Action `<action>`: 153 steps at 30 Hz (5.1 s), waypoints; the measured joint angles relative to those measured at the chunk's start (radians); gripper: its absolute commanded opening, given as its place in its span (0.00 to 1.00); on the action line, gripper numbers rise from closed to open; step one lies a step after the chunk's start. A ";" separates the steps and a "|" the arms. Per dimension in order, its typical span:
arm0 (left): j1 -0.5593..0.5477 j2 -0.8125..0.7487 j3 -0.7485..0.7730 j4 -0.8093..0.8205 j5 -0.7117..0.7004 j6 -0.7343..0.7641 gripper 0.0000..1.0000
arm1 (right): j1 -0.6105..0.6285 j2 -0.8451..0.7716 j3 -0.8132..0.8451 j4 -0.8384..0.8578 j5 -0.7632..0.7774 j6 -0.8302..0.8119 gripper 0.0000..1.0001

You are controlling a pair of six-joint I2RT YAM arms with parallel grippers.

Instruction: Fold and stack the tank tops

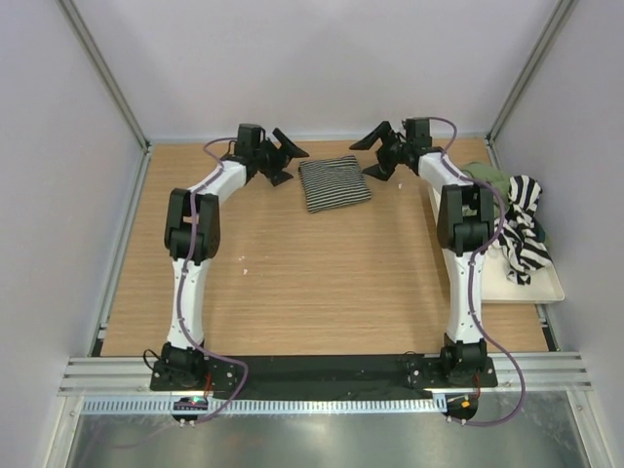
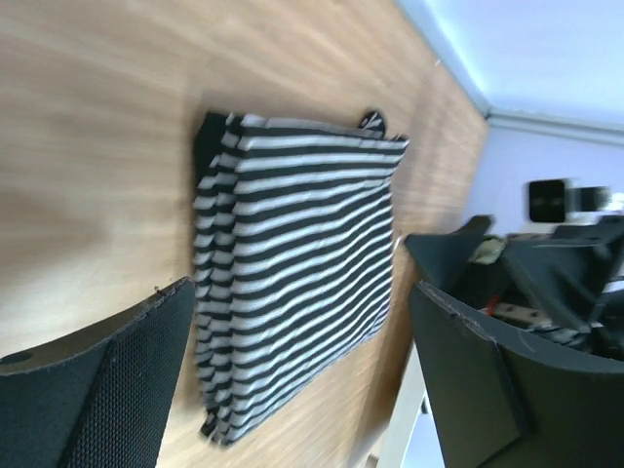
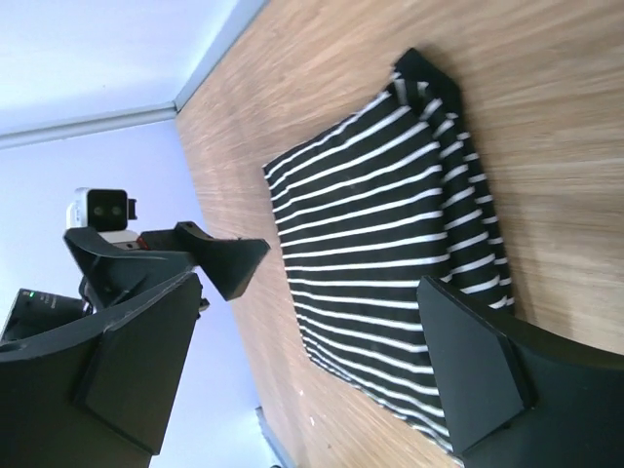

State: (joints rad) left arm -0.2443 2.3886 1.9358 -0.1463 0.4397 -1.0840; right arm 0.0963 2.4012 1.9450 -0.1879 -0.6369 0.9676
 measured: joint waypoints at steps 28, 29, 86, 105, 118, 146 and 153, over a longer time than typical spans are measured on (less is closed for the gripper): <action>-0.096 -0.116 -0.253 -0.014 -0.229 0.143 0.67 | 0.067 -0.866 -0.897 0.092 0.506 -0.457 0.67; -0.095 -0.103 -0.227 -0.019 -0.234 0.141 0.66 | 0.067 -0.900 -0.916 0.093 0.514 -0.460 0.66; 0.229 -1.328 -1.145 0.002 -0.316 0.170 1.00 | -0.231 -1.142 -0.917 -0.170 0.792 -0.385 0.82; -0.130 -1.293 -1.312 0.096 -0.395 0.306 1.00 | -0.282 -0.547 -0.509 -0.241 0.964 -0.340 1.00; -0.206 -1.259 -1.353 0.208 -0.483 0.429 0.99 | -0.275 -0.508 -0.461 -0.231 1.044 -0.332 0.01; -0.224 -1.199 -1.346 0.209 -0.547 0.464 0.99 | 0.145 -1.215 -0.579 -0.242 0.542 -0.569 0.88; -0.225 -1.090 -1.269 0.163 -0.591 0.464 1.00 | 0.145 -1.217 -0.905 -0.264 0.482 -0.565 0.84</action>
State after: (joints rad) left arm -0.4694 1.2984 0.6666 0.0170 -0.1516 -0.6197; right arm 0.2409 1.1839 1.0401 -0.4515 -0.1547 0.4023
